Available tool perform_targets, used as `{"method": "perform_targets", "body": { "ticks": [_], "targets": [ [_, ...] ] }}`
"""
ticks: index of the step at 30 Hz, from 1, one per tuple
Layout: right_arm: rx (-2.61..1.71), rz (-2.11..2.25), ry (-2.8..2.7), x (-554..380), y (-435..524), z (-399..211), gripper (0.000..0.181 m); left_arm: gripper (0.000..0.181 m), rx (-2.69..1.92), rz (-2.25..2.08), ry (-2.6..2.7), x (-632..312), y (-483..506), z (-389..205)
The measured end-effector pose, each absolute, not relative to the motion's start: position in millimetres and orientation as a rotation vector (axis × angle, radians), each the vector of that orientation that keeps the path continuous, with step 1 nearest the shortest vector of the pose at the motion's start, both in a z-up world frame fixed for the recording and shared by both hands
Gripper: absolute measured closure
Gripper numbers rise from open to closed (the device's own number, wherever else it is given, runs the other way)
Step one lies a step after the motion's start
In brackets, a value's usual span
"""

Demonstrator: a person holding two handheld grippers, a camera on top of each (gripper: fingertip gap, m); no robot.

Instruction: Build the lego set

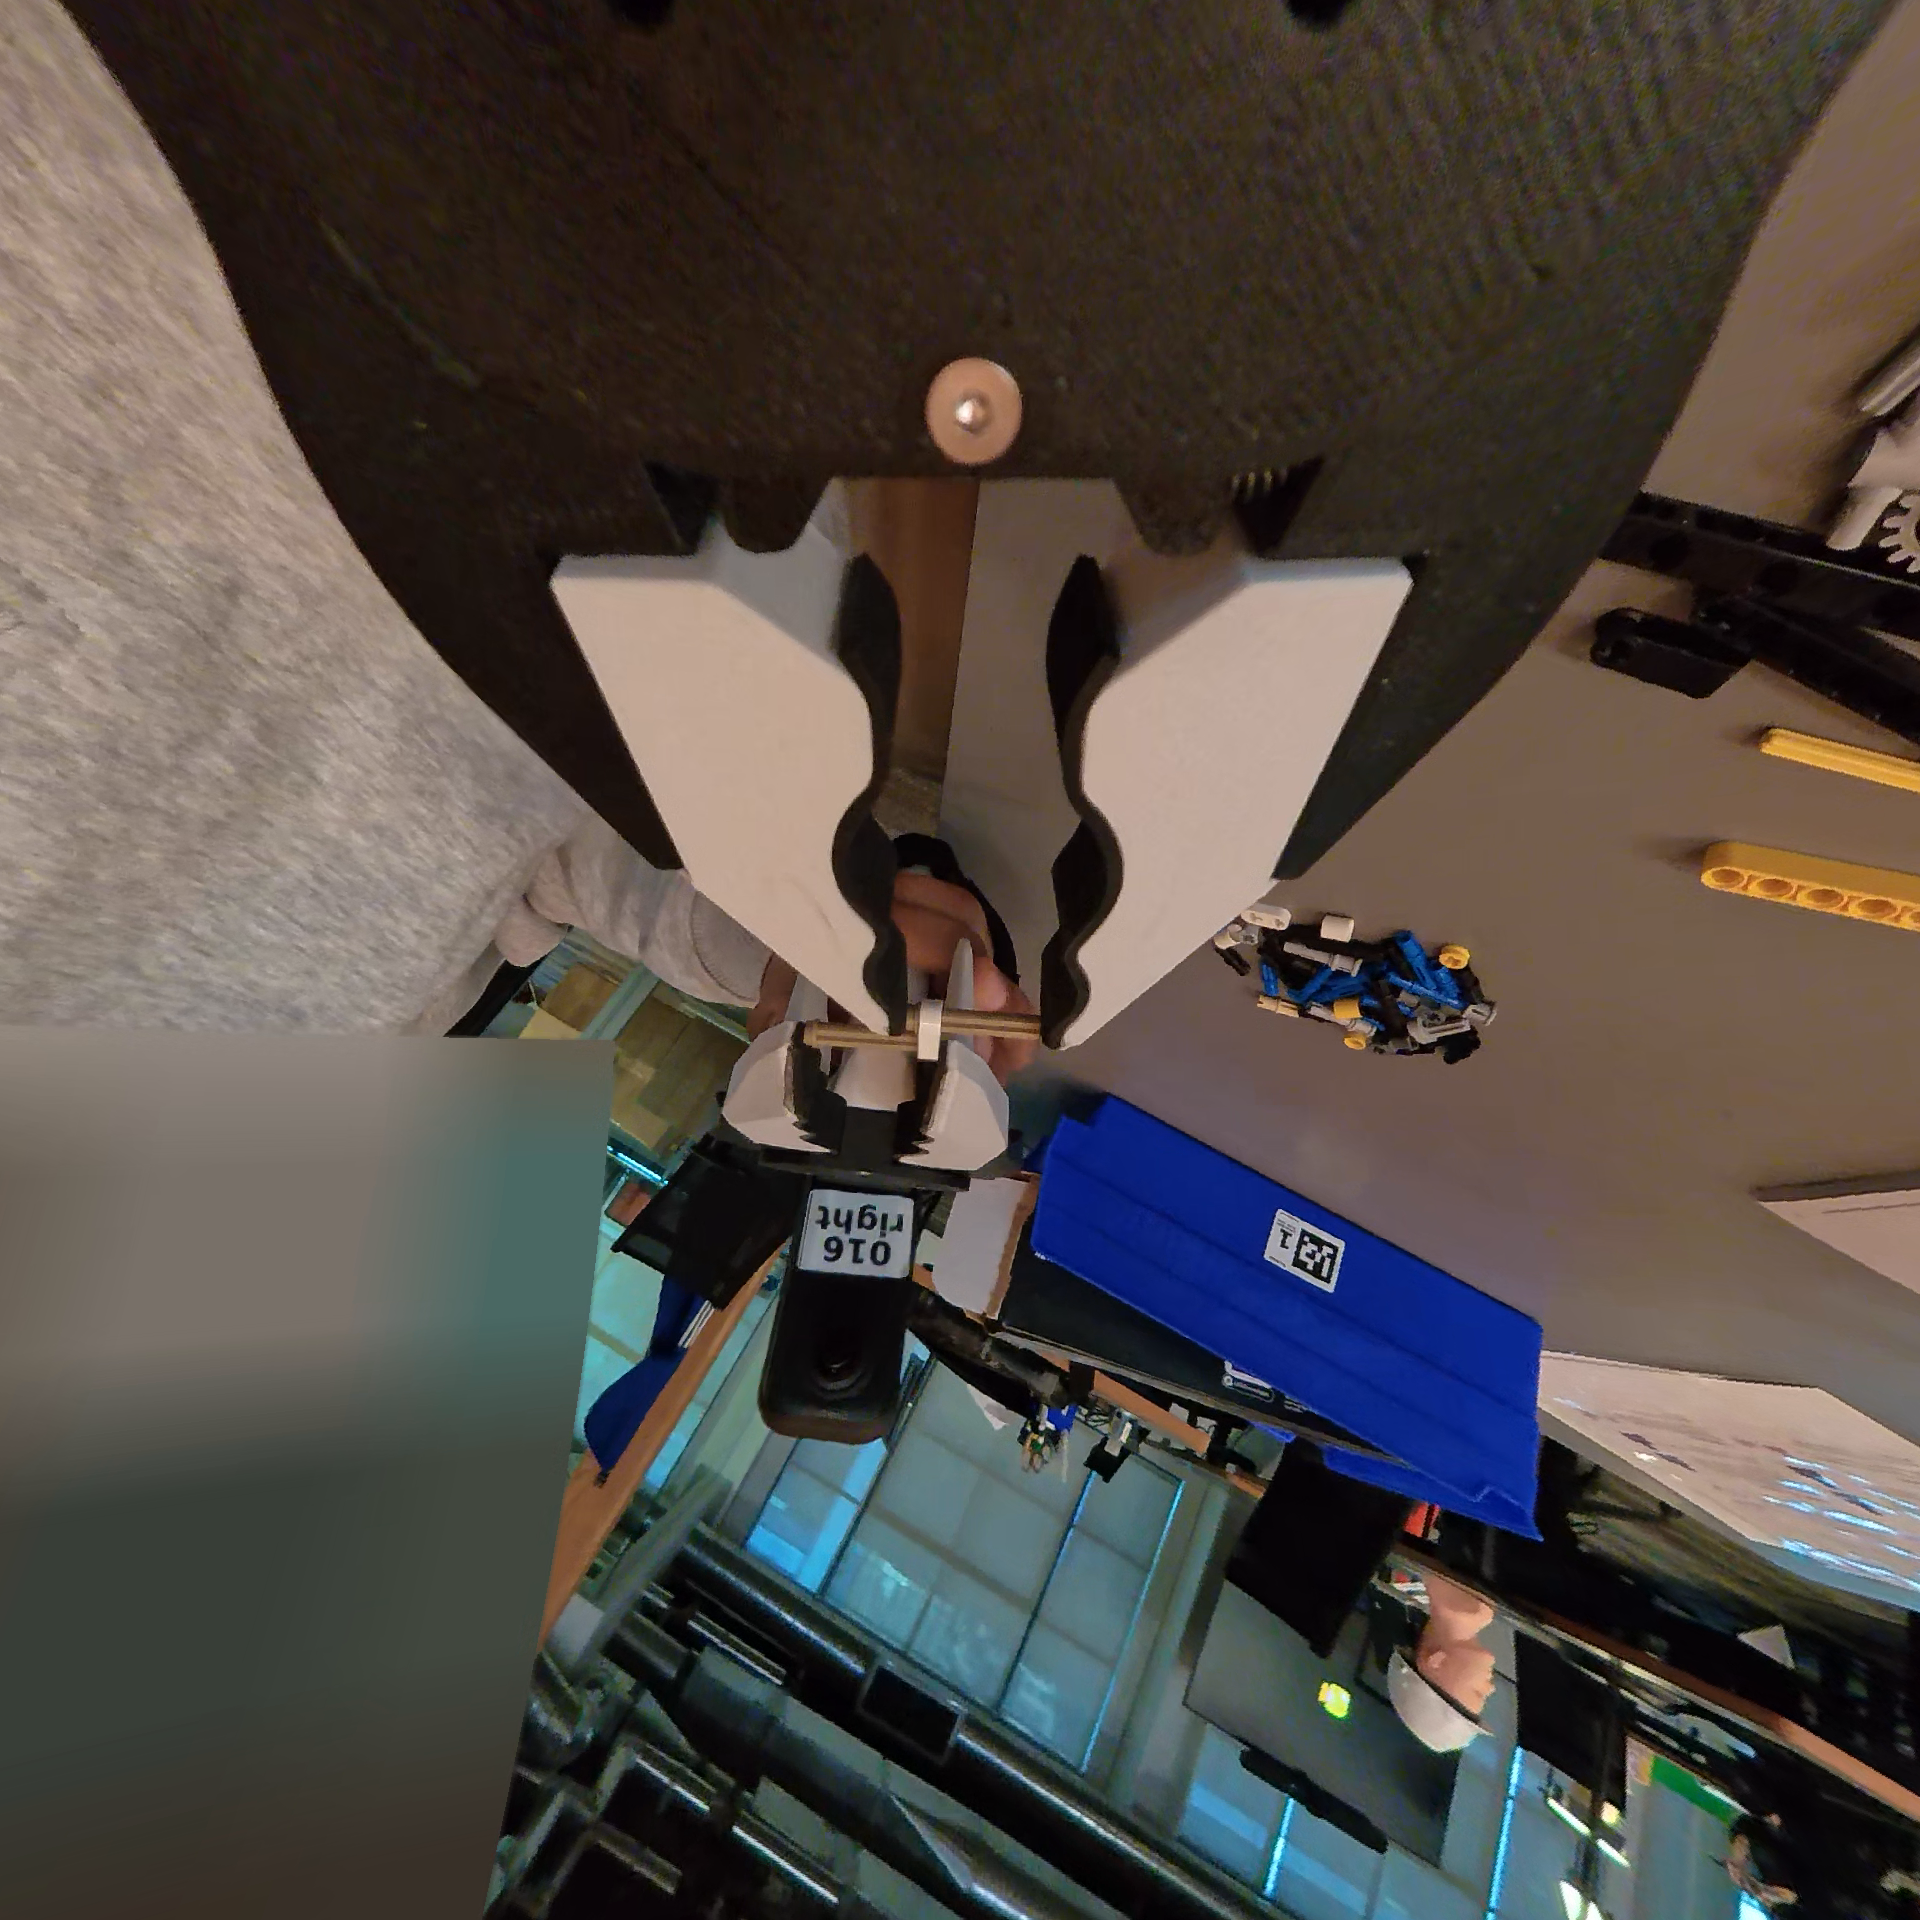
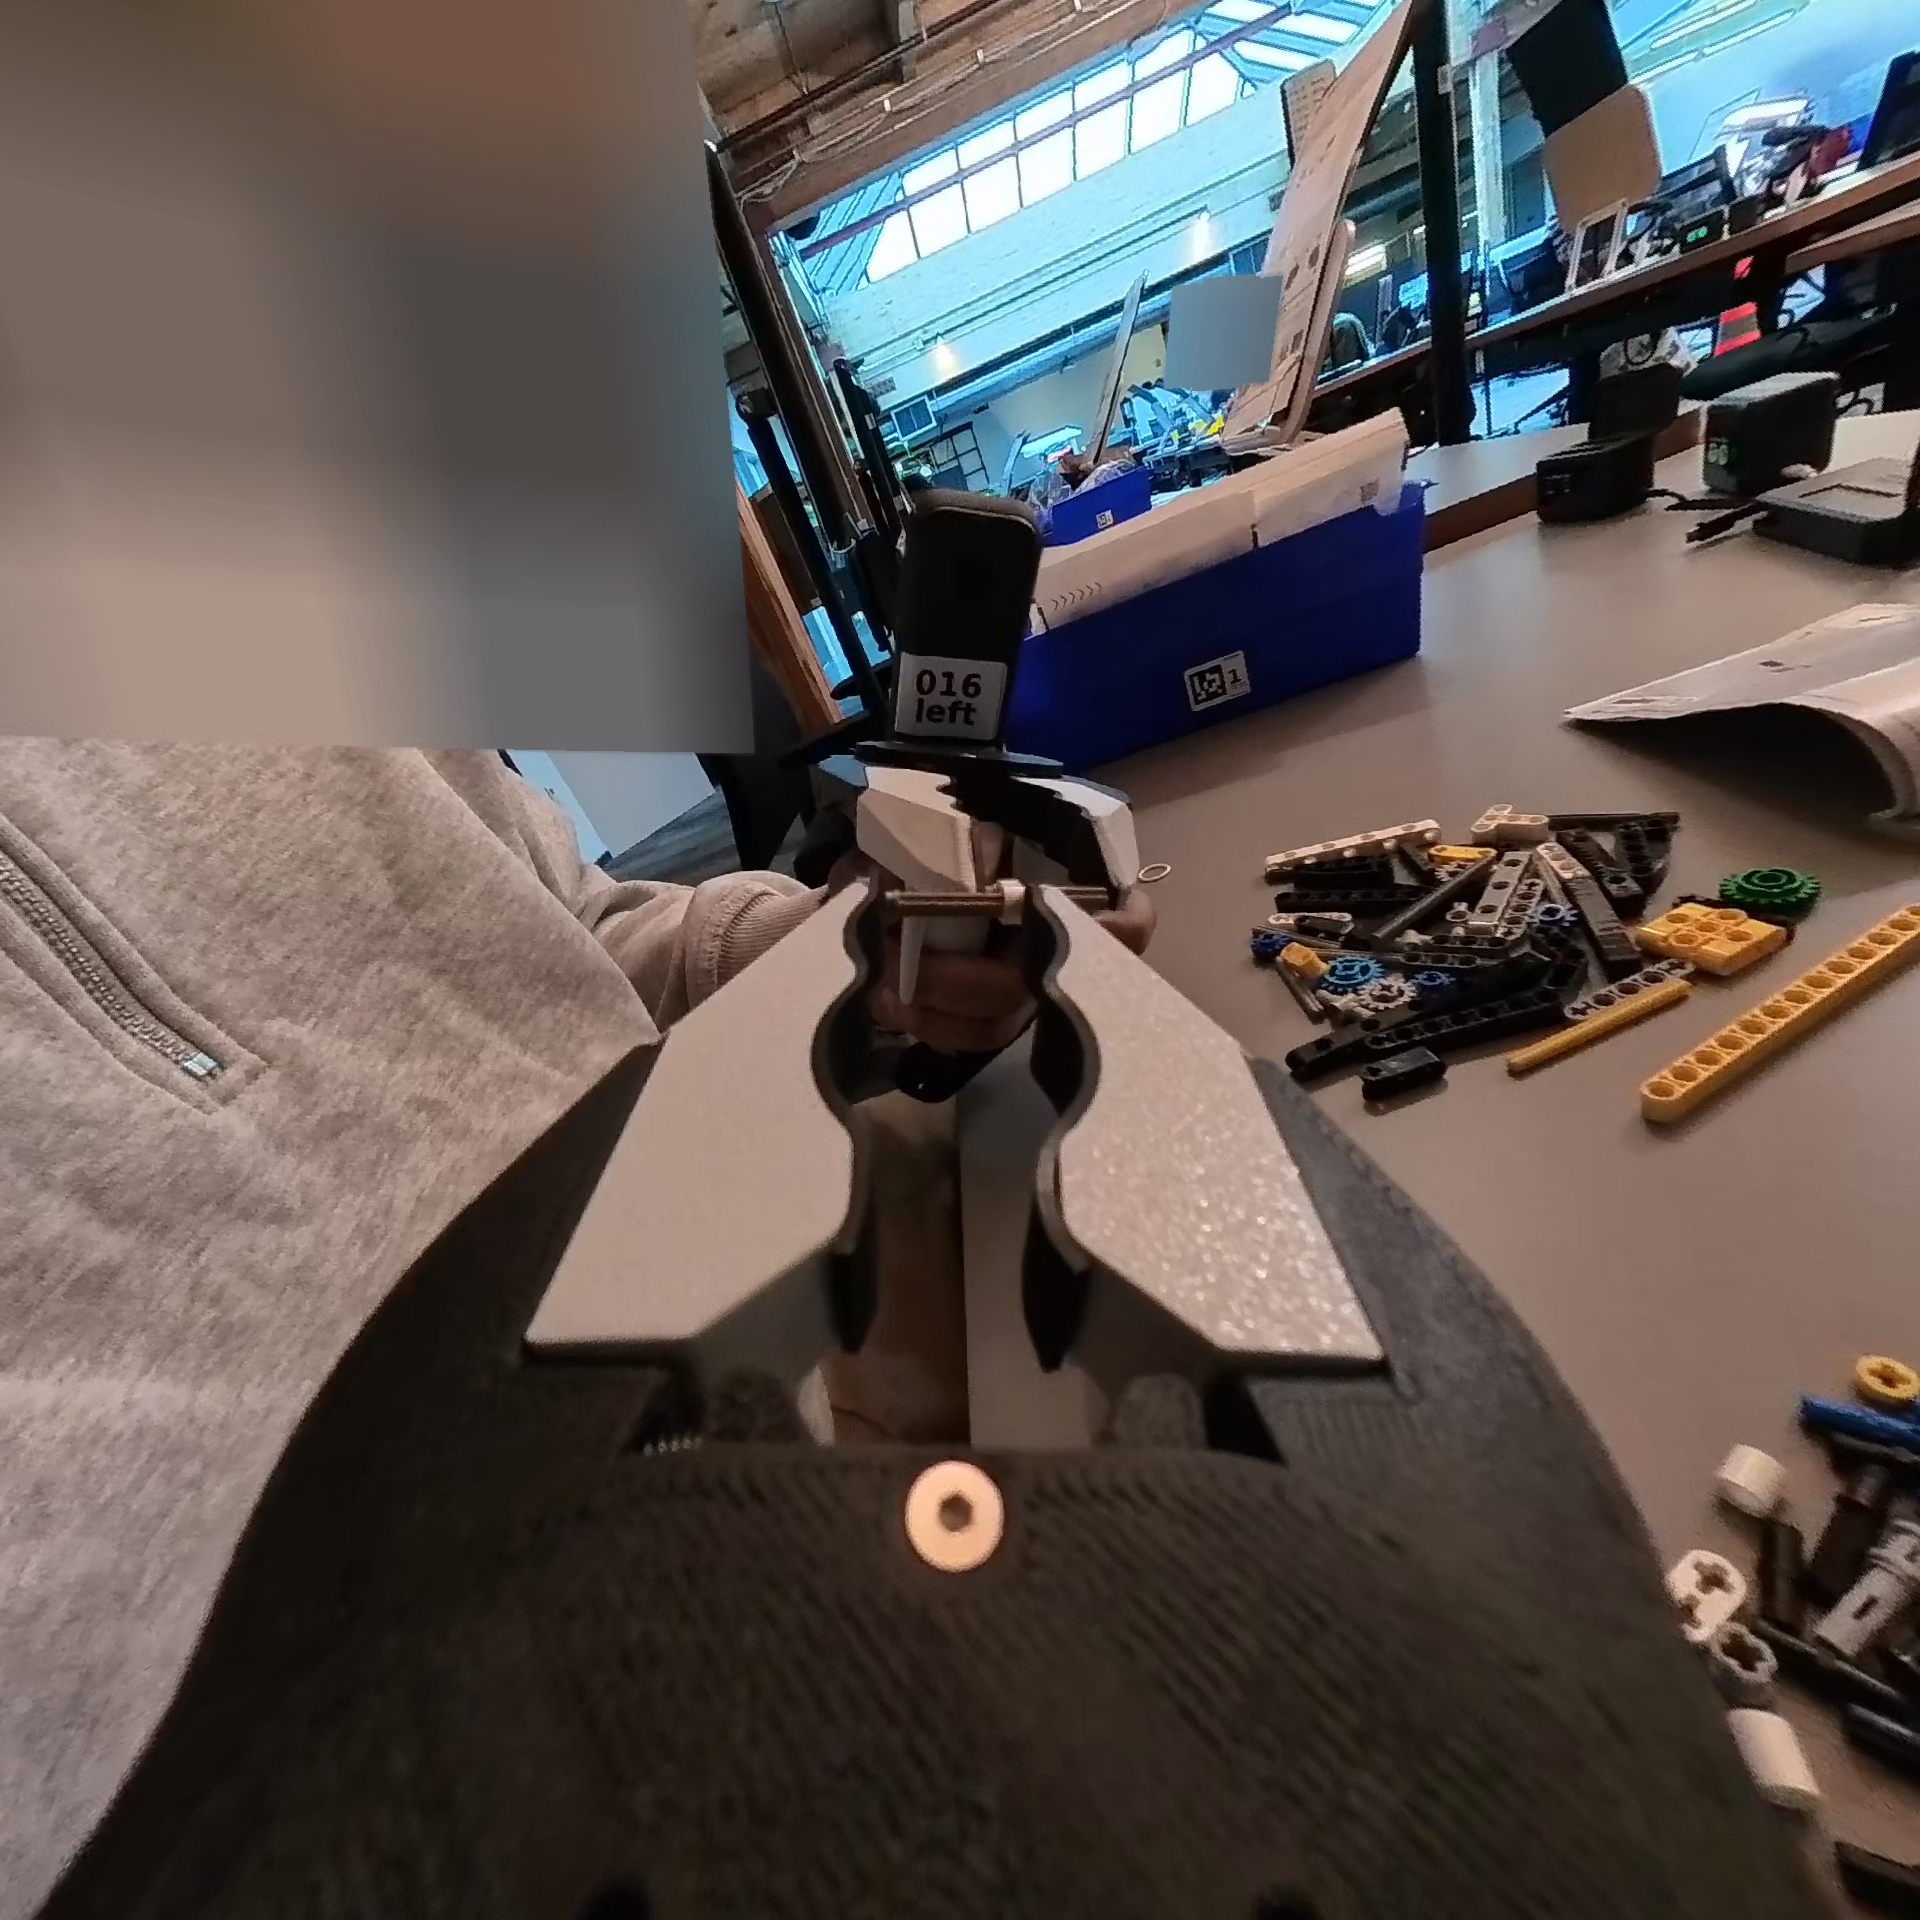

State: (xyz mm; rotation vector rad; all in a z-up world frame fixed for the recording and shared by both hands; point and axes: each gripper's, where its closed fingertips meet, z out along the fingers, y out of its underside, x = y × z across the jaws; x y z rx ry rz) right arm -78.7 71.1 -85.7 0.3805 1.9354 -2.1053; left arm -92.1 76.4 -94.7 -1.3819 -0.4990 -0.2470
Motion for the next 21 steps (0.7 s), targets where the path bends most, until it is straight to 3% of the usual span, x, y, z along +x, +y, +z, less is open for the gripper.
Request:
{"method": "perform_targets", "body": {
  "ticks": [21],
  "targets": [
    [0.342,-2.14,2.042,-79.5,68.1,-86.2,0.158,0.158,-1.409,-0.19,-0.484,-91.6,76.9,-94.7]
  ]
}}
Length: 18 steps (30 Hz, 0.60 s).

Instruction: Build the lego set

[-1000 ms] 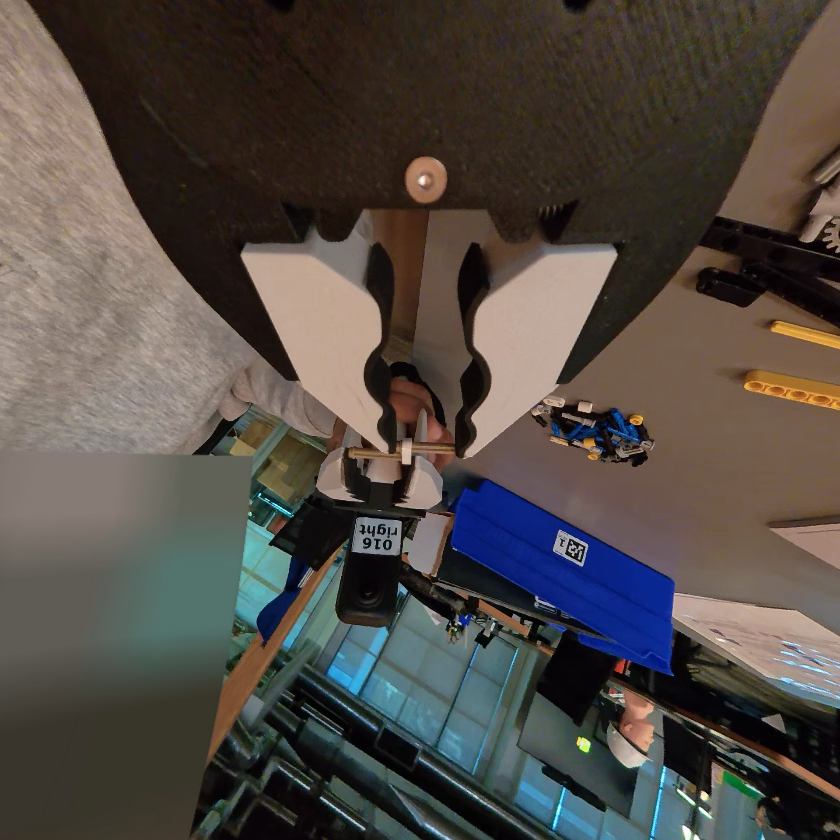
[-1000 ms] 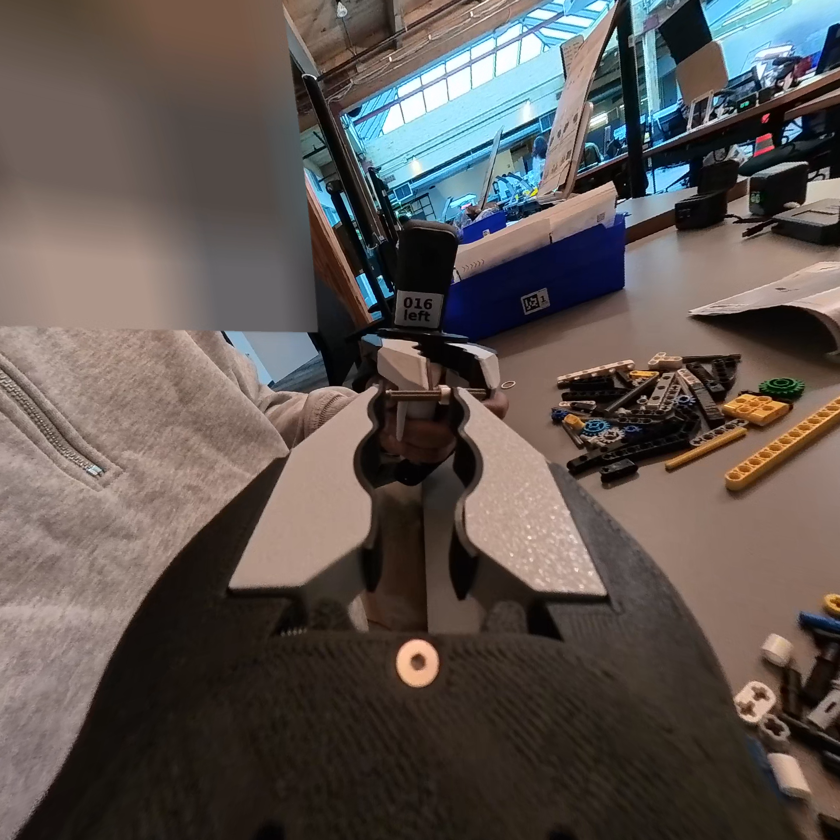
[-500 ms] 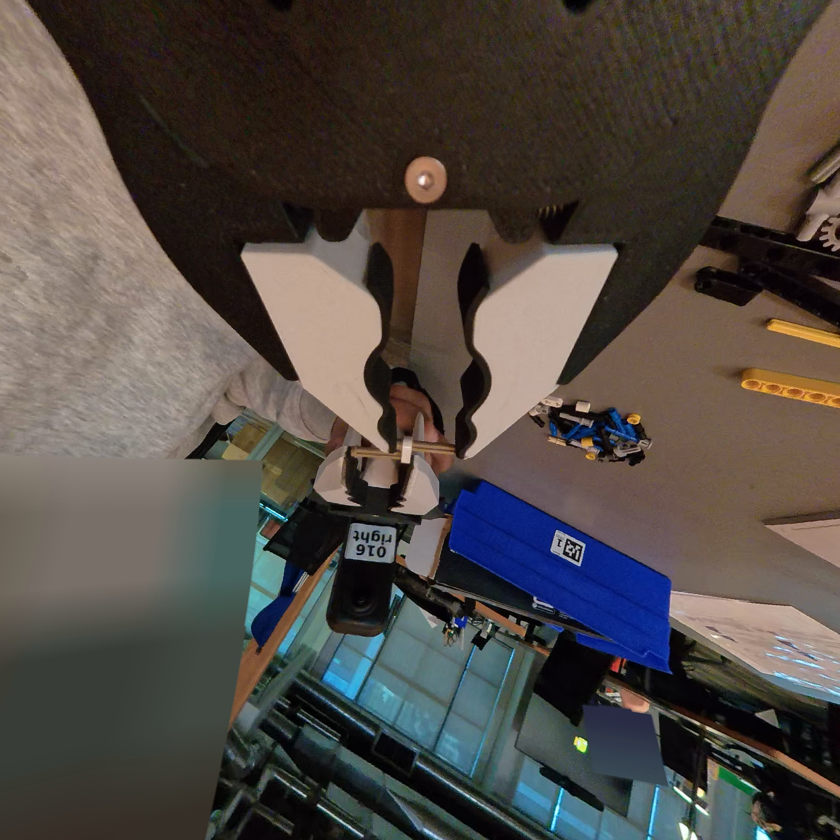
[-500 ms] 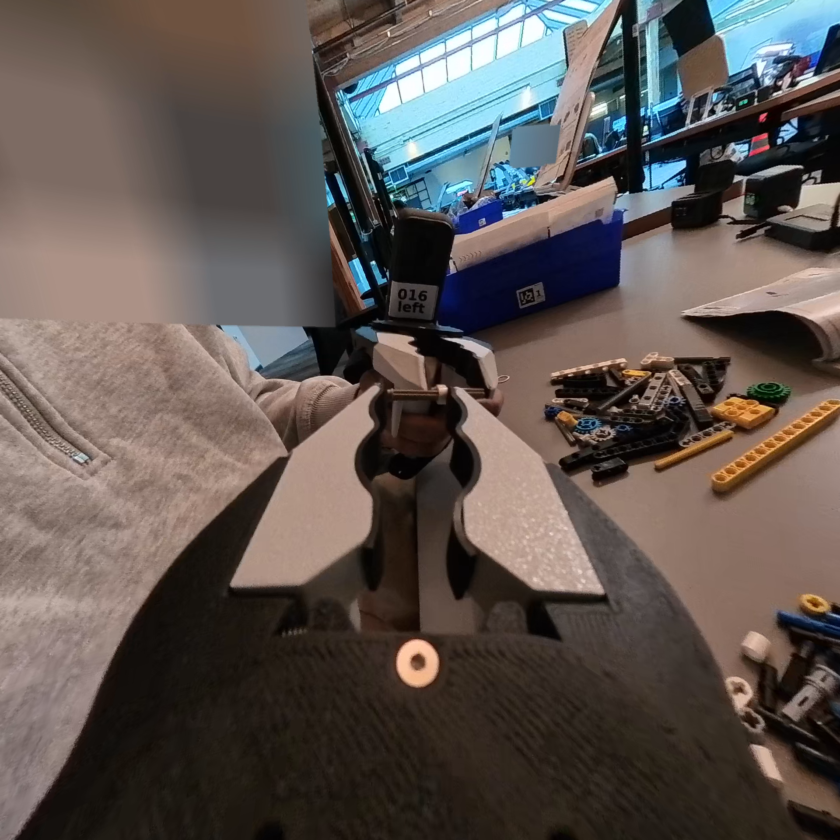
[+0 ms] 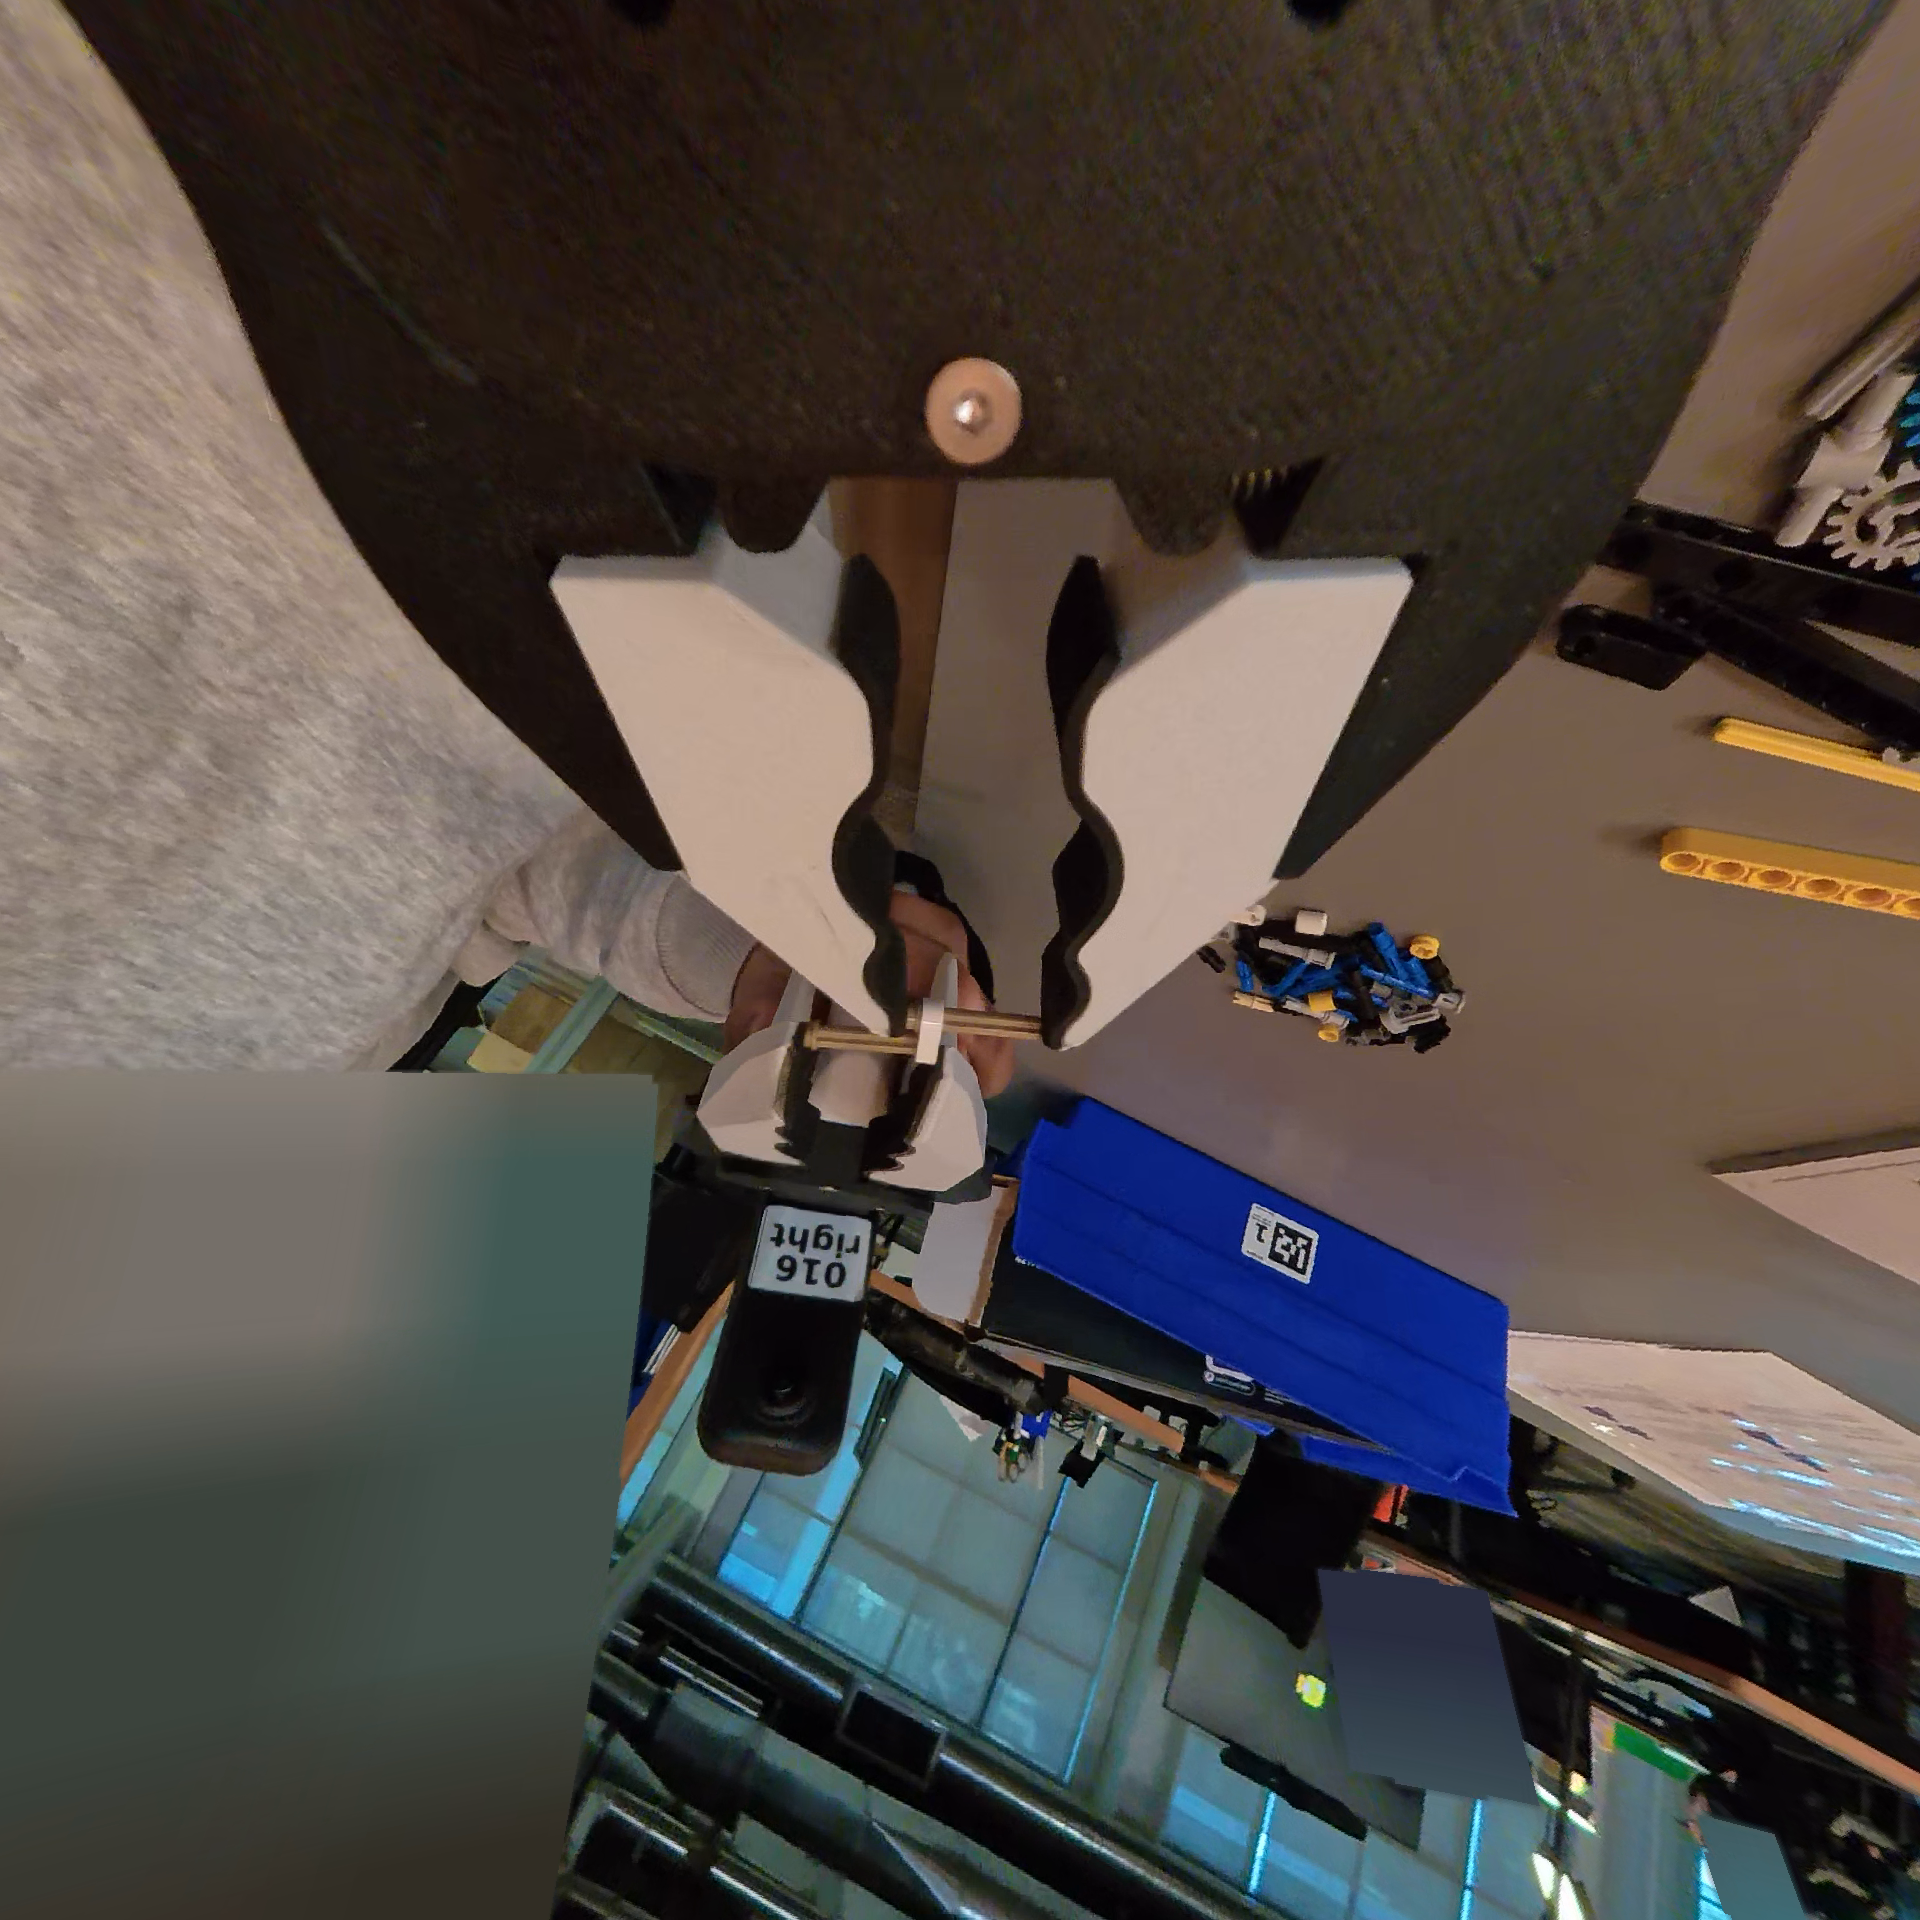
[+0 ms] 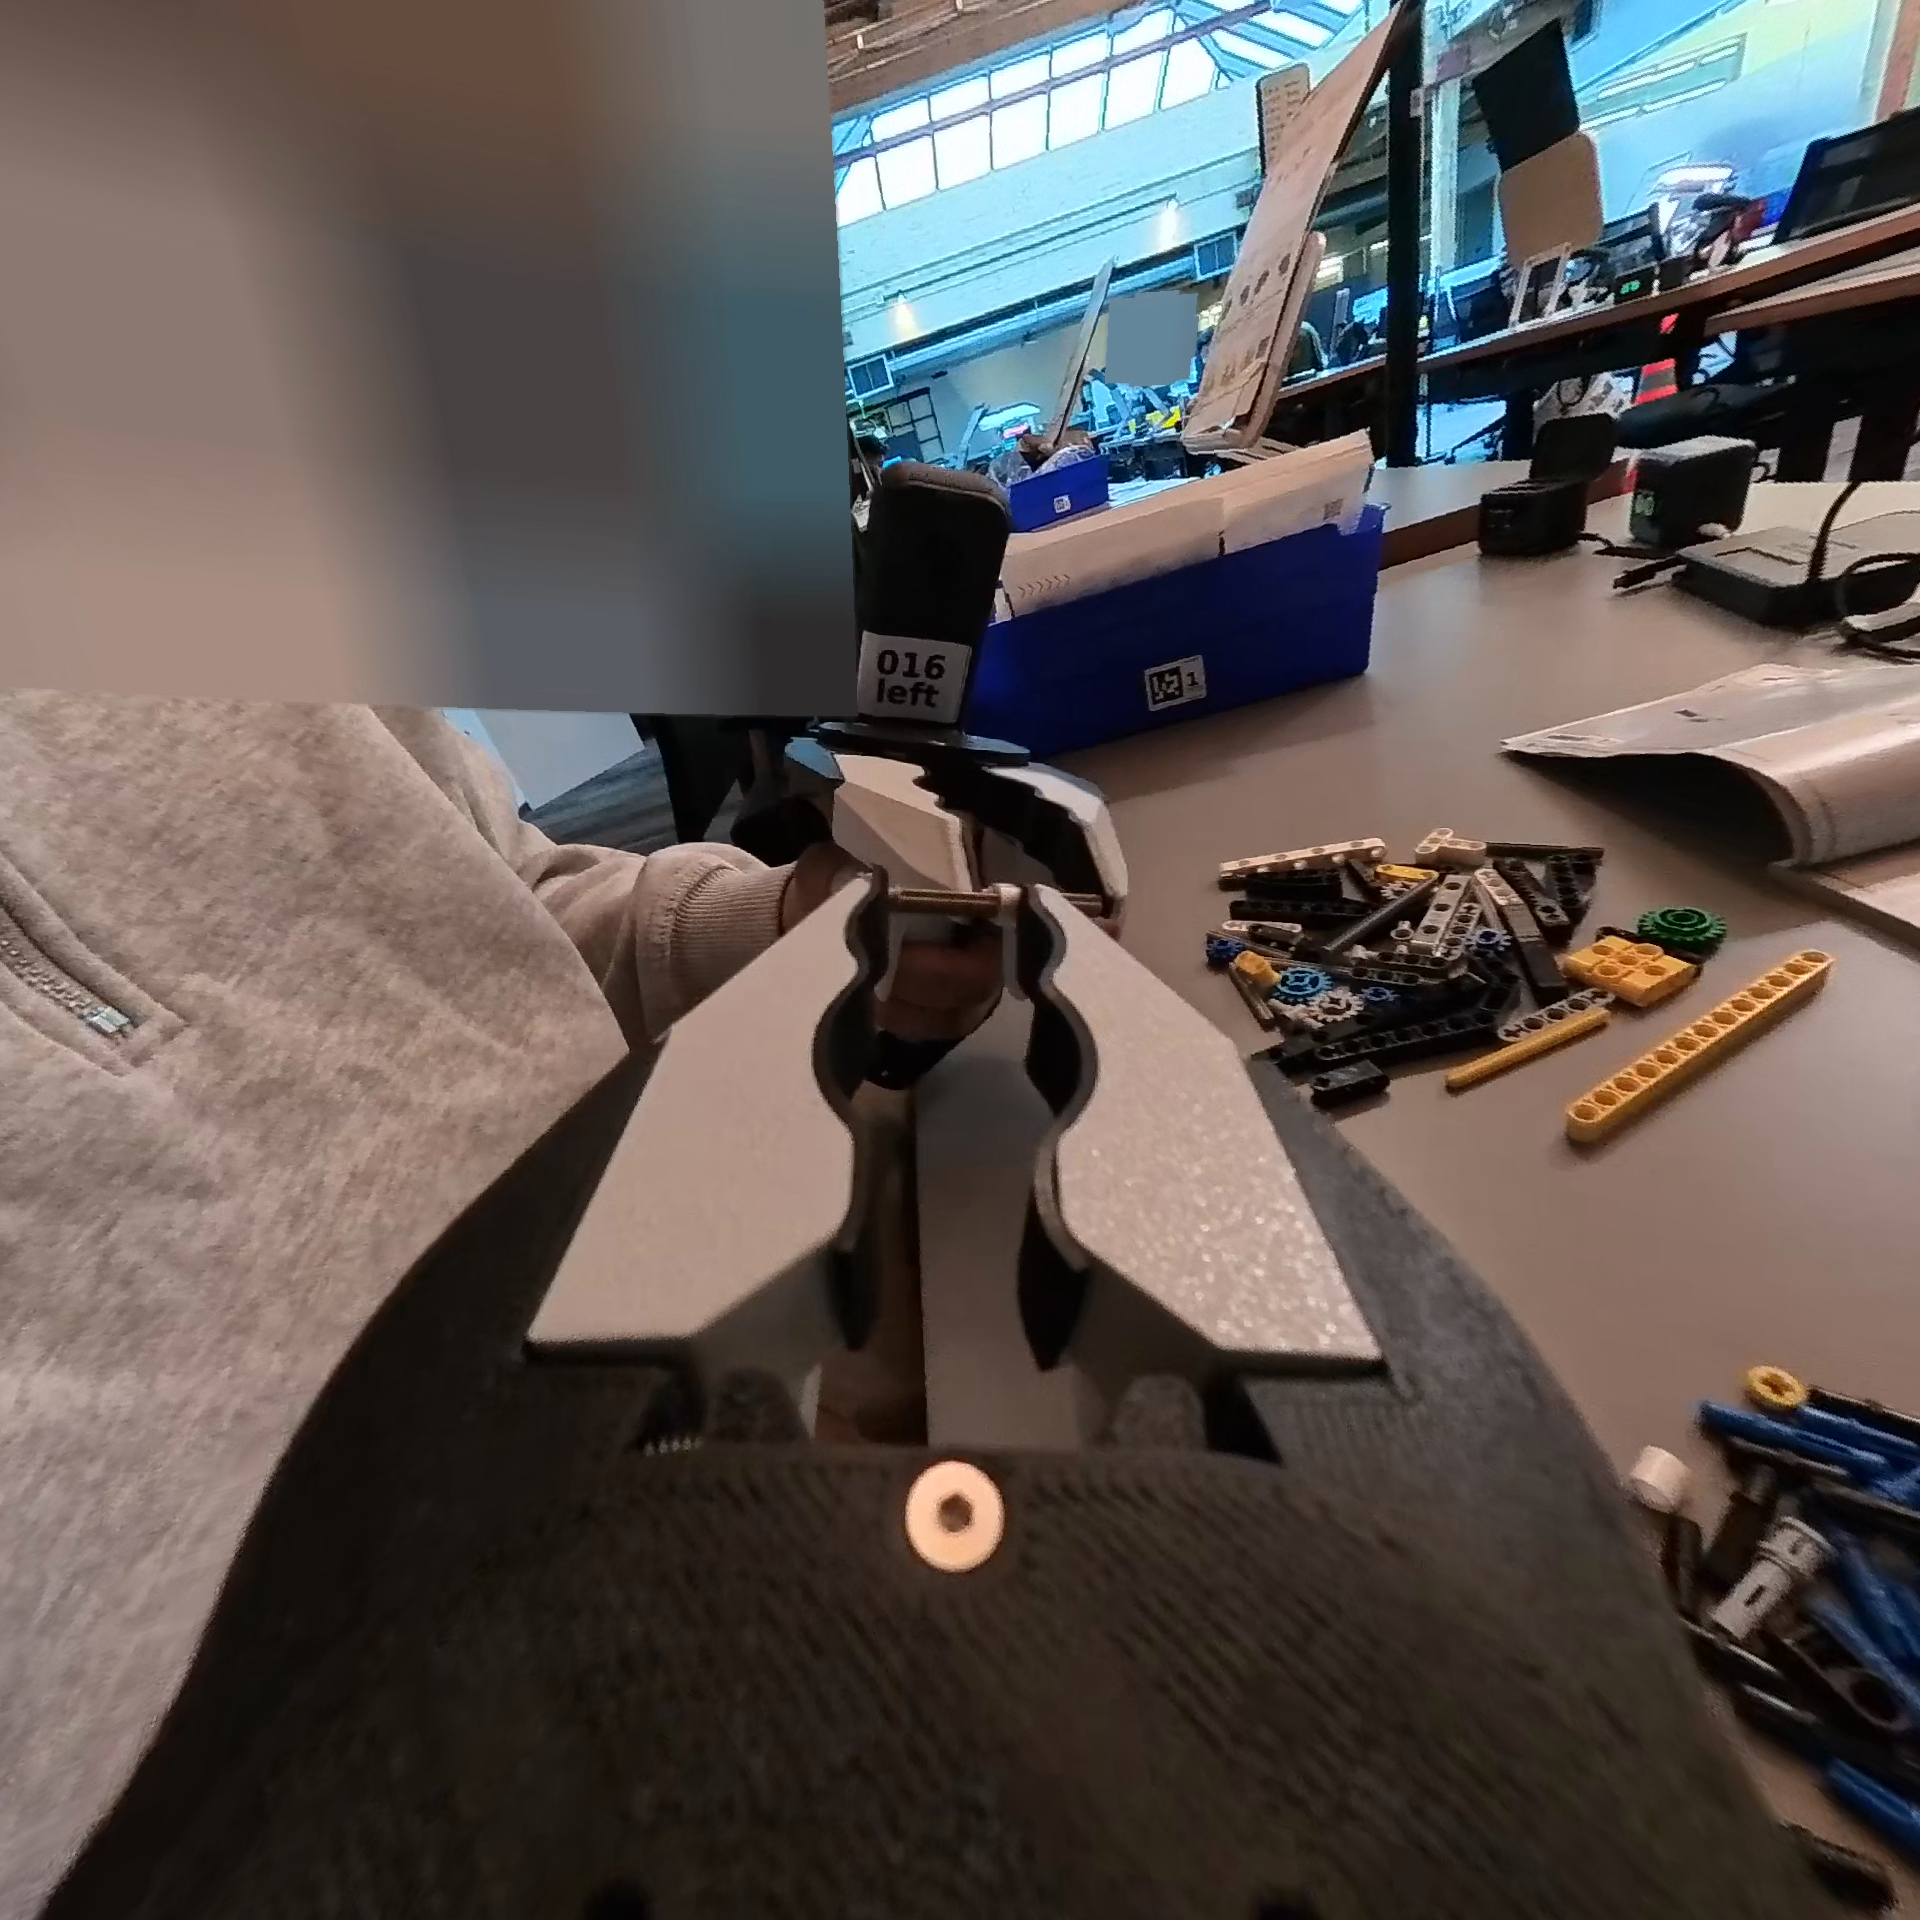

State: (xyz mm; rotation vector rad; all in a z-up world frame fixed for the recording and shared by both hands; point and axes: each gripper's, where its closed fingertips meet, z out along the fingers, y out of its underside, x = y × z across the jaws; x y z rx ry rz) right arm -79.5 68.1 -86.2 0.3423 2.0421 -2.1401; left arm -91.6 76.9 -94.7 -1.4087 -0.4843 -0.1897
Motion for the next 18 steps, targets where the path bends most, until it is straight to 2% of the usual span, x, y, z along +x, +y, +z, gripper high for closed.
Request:
{"method": "perform_targets", "body": {
  "ticks": [13,18],
  "targets": [
    [0.333,-2.241,1.997,-83.2,72.8,-84.5,0.158,0.153,-1.307,-0.284,-0.406,-83.8,66.0,-78.4],
    [0.284,-2.234,2.093,-81.3,70.3,-92.6,0.158,0.145,-1.364,-0.257,-0.332,-73.0,70.0,-80.7]
  ]
}}
